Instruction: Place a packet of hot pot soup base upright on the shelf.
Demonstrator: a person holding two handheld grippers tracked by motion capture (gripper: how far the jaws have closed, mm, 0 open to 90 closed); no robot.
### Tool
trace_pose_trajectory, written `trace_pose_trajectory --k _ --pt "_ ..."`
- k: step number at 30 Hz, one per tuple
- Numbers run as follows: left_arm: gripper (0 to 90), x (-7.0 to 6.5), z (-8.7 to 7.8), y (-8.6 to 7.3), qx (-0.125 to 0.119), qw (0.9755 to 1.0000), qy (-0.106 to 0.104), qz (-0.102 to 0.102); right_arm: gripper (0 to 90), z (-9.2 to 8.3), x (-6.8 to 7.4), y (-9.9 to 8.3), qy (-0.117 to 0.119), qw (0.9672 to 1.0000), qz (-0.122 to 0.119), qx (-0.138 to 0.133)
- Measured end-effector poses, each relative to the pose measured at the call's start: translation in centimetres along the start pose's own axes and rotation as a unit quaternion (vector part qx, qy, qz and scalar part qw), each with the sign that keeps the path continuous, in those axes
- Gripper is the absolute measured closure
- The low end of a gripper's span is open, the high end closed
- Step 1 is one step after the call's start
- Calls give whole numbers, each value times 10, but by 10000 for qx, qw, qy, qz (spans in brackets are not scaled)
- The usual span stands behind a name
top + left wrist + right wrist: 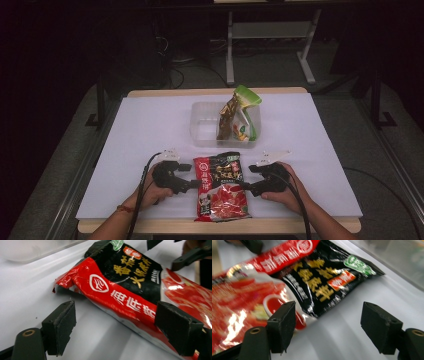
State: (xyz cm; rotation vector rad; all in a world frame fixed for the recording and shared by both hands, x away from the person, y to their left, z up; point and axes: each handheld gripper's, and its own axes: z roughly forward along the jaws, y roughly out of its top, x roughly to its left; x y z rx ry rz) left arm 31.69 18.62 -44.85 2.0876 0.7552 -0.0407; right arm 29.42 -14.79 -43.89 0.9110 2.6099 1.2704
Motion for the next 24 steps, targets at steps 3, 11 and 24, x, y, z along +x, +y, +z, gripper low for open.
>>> trace_pose_trajectory --k 3,11,24 --pt "166 1 9 5 163 9998 116 -9 278 6 -3 1 175 9997 195 27" --pt "126 2 20 12 230 9997 108 -45 230 22 0 5 491 9979 202 370" --pt "146 2 22 9 70 10000 42 35 448 31 -3 6 535 9981 241 163"
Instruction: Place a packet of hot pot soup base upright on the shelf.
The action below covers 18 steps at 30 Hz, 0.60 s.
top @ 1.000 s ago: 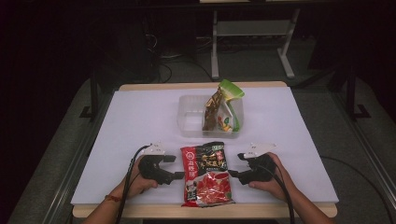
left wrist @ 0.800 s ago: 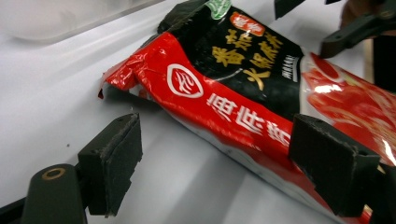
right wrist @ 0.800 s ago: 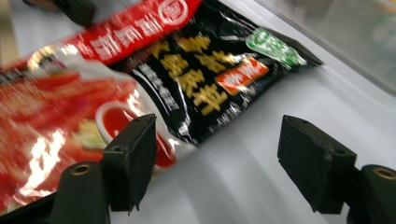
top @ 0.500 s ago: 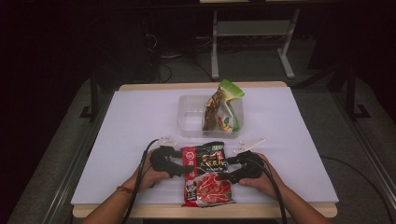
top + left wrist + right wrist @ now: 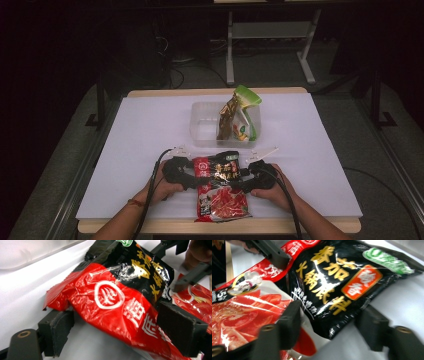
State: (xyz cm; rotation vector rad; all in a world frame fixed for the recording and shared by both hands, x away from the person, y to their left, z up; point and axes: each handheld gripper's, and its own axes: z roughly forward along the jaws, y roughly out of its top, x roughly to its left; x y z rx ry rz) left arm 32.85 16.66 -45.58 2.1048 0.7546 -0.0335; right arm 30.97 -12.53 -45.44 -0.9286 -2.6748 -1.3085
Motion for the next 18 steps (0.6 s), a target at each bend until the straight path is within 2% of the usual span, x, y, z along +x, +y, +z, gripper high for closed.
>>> trace_pose_trajectory --k 3,6,11,14,18 --pt "160 -1 0 0 3 10000 -24 47 534 -1 0 0 -57 9999 -58 -89" --pt "214 1 -1 -1 -69 10000 -27 -32 628 -3 -3 0 -42 9998 20 -185" --pt "296 3 -5 0 -293 9995 -41 -83 679 -7 -2 -1 -67 9995 -6 -323" --pt "321 -2 -12 4 -489 9988 -20 77 709 -13 2 1 -131 9985 -153 -508" --pt "409 -8 -23 12 -844 9961 -147 227 748 -22 9 4 -154 9963 -372 -766"
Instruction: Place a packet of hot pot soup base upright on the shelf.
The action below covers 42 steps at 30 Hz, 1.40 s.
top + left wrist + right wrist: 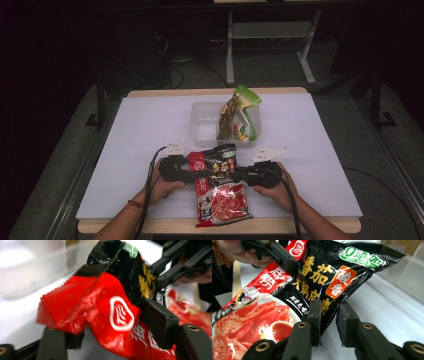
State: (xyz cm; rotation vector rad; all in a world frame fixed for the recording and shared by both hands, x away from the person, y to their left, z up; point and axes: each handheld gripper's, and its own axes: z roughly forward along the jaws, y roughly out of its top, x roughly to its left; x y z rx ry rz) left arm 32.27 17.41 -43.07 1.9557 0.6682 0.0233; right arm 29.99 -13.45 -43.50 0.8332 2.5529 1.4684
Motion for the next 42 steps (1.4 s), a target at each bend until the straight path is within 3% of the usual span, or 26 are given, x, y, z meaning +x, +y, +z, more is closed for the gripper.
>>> trace_pose_trajectory --k 3,8,11,15,17,19,31,37,42 --pt "517 -1 -7 6 -248 9996 -70 76 773 -4 2 2 -39 9998 -43 -169" --pt "560 -11 -14 16 -532 9982 -51 287 810 -14 9 8 -223 9983 -242 -481" --pt "541 -15 -13 17 -526 9980 -84 328 822 -17 11 8 -261 9973 -314 -616" --pt "508 -23 -4 14 -303 9980 -333 454 837 -19 16 8 -252 9953 -466 -807" --pt "515 -26 -3 15 -270 9976 -309 557 837 -19 19 10 -313 9948 -572 -785" --pt "543 -24 -4 15 -307 9976 -384 481 836 -20 18 9 -257 9950 -526 -810" --pt "665 -27 -11 17 -408 9967 -425 564 814 -23 20 9 -308 9942 -652 -803" --pt "712 -34 -14 20 -580 9961 -442 498 791 -30 21 8 -264 9935 -699 -865" --pt "752 -40 -17 24 -714 9948 -522 513 823 -39 26 10 -272 9921 -863 -874"
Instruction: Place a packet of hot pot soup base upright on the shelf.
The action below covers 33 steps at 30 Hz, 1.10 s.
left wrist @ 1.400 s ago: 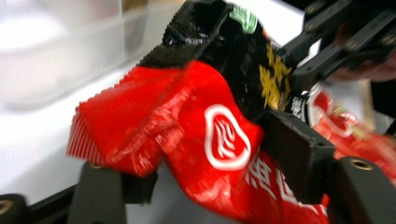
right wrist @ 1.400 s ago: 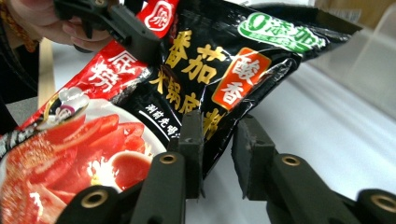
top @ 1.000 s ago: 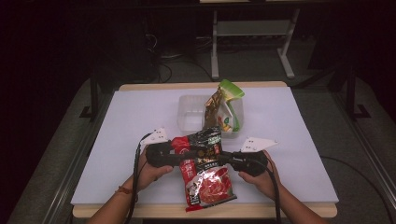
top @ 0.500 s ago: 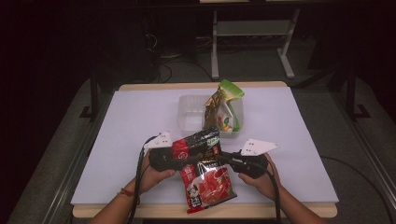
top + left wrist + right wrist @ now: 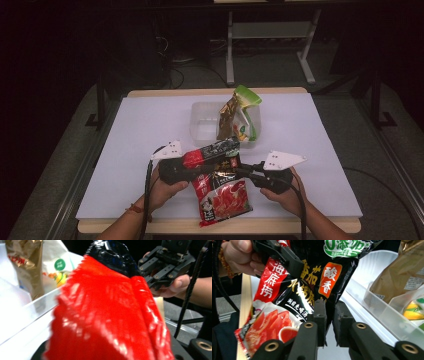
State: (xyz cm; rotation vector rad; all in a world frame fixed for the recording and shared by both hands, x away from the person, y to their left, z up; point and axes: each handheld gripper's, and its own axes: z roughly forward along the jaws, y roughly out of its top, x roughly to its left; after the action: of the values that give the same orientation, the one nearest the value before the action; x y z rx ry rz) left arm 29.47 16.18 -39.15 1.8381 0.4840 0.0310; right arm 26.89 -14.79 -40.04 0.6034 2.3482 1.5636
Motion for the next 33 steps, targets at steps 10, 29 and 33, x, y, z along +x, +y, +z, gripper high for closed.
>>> trace_pose_trajectory --k 10,29,33 --pt "774 -14 -1 11 -55 9994 52 328 861 -13 6 7 -68 9999 -143 -8" --pt "793 -25 -7 18 -306 9965 410 658 819 -14 10 15 -273 9994 -186 -137" --pt "801 -26 -9 19 -360 9958 545 639 737 -14 11 16 -339 9991 -183 -157"
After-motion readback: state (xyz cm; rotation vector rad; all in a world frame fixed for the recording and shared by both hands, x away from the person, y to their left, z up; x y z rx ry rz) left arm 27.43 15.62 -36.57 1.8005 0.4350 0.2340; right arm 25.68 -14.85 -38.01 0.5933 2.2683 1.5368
